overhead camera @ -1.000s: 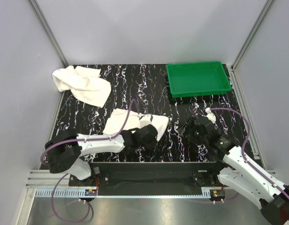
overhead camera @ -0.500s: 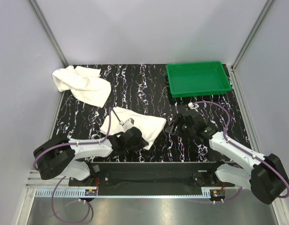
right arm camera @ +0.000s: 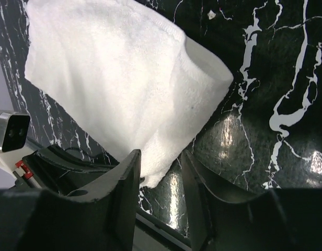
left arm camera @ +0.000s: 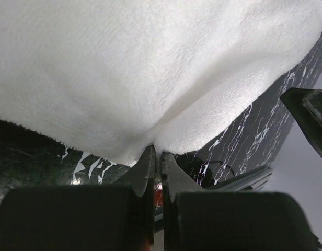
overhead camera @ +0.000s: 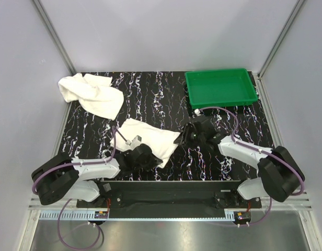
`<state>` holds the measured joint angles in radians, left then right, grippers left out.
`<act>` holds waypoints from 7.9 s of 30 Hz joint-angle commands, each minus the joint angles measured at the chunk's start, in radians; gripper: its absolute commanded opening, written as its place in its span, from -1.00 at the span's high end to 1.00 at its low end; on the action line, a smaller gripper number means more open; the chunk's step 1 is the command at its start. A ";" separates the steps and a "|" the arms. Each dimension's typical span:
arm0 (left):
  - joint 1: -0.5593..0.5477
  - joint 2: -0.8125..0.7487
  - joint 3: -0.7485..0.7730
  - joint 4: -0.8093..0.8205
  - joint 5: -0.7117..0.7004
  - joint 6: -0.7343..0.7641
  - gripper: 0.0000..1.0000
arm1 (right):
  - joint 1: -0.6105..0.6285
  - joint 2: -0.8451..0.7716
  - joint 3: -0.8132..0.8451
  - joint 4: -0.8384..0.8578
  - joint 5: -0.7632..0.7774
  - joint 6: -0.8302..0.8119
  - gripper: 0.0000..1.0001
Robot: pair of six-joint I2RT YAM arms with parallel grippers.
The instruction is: Roll the towels
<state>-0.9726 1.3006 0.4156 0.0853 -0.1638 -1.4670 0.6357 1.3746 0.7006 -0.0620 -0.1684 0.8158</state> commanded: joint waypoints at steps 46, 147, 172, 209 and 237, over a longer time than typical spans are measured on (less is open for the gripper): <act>0.129 -0.083 -0.340 0.281 0.122 -0.279 1.00 | -0.057 -0.060 -0.109 0.445 -0.093 -0.143 -0.32; -0.400 0.546 0.714 -0.736 -0.615 0.494 0.35 | 0.070 0.442 0.450 -0.545 -0.062 -0.311 0.87; -0.341 0.352 0.598 -0.593 -0.310 0.525 1.00 | -0.110 0.248 0.708 -0.800 0.345 -0.391 -0.53; 0.069 -0.020 -0.099 0.182 0.397 0.096 1.00 | 0.039 -0.022 -0.242 0.445 -0.269 0.028 -0.44; 0.164 0.042 -0.238 0.413 0.509 -0.006 1.00 | 0.064 0.281 -0.248 0.691 -0.255 0.068 0.07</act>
<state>-0.8116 1.3373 0.2001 0.4744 0.3271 -1.4666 0.6827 1.6325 0.4397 0.6071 -0.4355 0.8906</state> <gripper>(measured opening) 0.050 0.506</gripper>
